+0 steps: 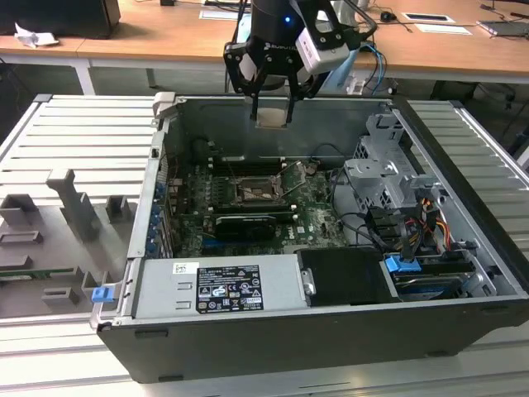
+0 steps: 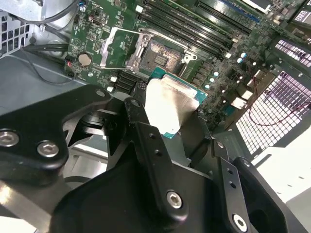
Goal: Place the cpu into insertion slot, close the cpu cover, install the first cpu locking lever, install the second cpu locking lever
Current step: 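Place the cpu into insertion slot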
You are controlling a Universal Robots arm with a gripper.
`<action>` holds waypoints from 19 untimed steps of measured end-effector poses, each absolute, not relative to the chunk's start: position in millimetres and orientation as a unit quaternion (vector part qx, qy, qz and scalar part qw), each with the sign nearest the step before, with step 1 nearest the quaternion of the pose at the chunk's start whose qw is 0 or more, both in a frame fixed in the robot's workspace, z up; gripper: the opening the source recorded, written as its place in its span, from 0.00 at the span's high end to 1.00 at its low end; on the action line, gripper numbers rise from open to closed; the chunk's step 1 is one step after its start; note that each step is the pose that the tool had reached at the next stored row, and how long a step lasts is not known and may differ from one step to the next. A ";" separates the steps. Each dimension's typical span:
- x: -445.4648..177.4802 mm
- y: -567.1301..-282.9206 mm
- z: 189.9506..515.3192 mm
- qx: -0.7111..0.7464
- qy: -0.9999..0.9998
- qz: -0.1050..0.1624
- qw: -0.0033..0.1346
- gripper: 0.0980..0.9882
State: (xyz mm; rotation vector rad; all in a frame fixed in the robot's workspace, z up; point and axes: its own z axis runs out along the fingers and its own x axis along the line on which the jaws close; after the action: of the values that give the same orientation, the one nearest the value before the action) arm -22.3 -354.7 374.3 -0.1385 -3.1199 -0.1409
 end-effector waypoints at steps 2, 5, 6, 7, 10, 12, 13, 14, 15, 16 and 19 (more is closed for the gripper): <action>-22.3 -354.7 373.3 -0.044 -0.998 -0.045 0.008 0.52; -22.3 -354.8 372.8 -0.044 -0.998 -0.045 0.008 0.52; -22.3 -354.8 372.8 -0.044 -0.998 -0.045 0.008 0.52; -22.3 -354.7 372.6 -0.045 -0.998 -0.045 0.008 0.52; -22.3 -354.8 372.5 -0.049 -0.998 -0.045 0.007 0.52; -22.3 -354.7 372.5 -0.052 -0.998 -0.045 0.007 0.52; -22.3 -354.8 372.5 -0.054 -0.997 -0.045 0.007 0.52; -22.3 -354.7 372.4 -0.057 -0.997 -0.045 0.007 0.52; -22.3 -354.7 372.4 -0.062 -0.997 -0.045 0.007 0.52; -22.3 -354.7 372.4 -0.067 -0.997 -0.045 0.007 0.52; -22.3 -354.8 372.4 -0.078 -0.996 -0.045 0.006 0.52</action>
State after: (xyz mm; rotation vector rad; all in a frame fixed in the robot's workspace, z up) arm -22.3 -354.8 372.4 -0.2454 -3.1164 -0.1418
